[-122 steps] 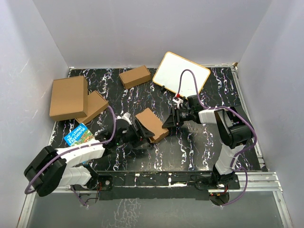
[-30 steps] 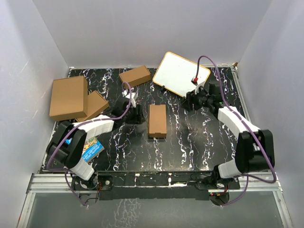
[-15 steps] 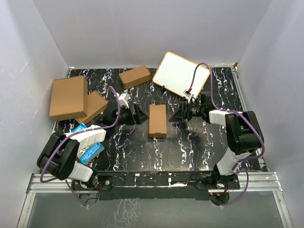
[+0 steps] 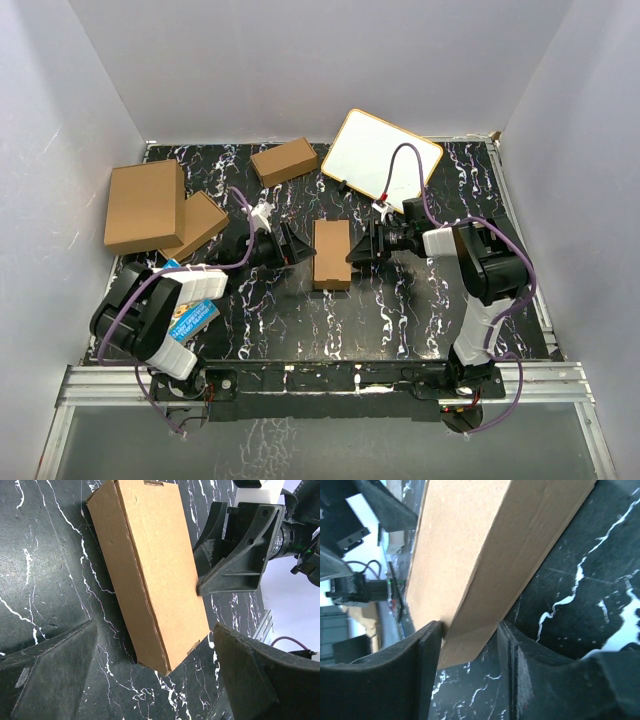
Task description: Fold the paper box
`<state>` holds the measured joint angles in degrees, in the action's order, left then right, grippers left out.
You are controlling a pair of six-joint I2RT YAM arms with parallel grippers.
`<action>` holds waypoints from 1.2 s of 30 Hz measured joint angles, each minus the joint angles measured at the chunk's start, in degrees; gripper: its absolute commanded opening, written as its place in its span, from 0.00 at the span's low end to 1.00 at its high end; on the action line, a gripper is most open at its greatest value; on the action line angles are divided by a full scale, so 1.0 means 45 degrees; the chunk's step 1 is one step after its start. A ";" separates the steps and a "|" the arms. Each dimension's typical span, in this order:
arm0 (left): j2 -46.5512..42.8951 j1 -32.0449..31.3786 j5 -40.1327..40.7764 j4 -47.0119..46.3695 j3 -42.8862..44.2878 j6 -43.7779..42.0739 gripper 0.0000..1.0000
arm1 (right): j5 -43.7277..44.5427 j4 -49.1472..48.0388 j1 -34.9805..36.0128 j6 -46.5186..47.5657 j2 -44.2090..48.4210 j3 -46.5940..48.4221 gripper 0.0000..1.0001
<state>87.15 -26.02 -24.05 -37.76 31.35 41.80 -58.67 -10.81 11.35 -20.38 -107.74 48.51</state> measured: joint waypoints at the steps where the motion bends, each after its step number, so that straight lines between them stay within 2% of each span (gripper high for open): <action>1: 0.0068 0.0015 -0.0049 -0.0097 -0.0029 0.0102 0.97 | 0.0034 0.0005 0.0000 -0.0097 -0.0034 0.0005 0.38; 3: 0.0355 0.0053 -0.0204 -0.0321 -0.0034 0.0335 0.97 | -0.0141 0.0005 -0.0019 -0.0335 -0.0058 0.0015 0.35; 12: 0.1739 0.0102 -0.0821 -0.1005 -0.0034 0.1530 0.97 | -0.0432 0.0049 -0.0160 -0.0500 -0.0141 0.0107 0.33; 24: 0.3628 -0.0461 -0.1209 -0.3191 0.0656 0.3517 0.96 | -0.1112 0.0665 -0.0729 -0.0092 -0.0262 0.0228 0.26; 27: 0.3944 -0.0733 -0.1195 -0.3381 0.0933 0.3837 0.87 | -0.1156 0.0826 -0.0826 0.0083 -0.0306 0.0296 0.27; 31: 0.4148 -0.0976 -0.1195 -0.3444 0.1336 0.4085 0.66 | -0.1156 0.0976 -0.0894 0.0233 -0.0364 0.0355 0.31; 34: 0.4163 -0.1078 -0.1205 -0.3424 0.1564 0.4099 0.54 | -0.1146 0.1064 -0.0913 0.0437 -0.0384 0.0384 0.37; 36: 0.4163 -0.1083 -0.1219 -0.3308 0.1656 0.4017 0.47 | -0.1132 0.1103 -0.0918 0.0593 -0.0384 0.0398 0.45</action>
<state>105.89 -30.89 -29.54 -52.64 38.81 59.88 -63.77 -5.85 7.22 -17.72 -109.47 50.30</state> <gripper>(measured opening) 0.561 0.357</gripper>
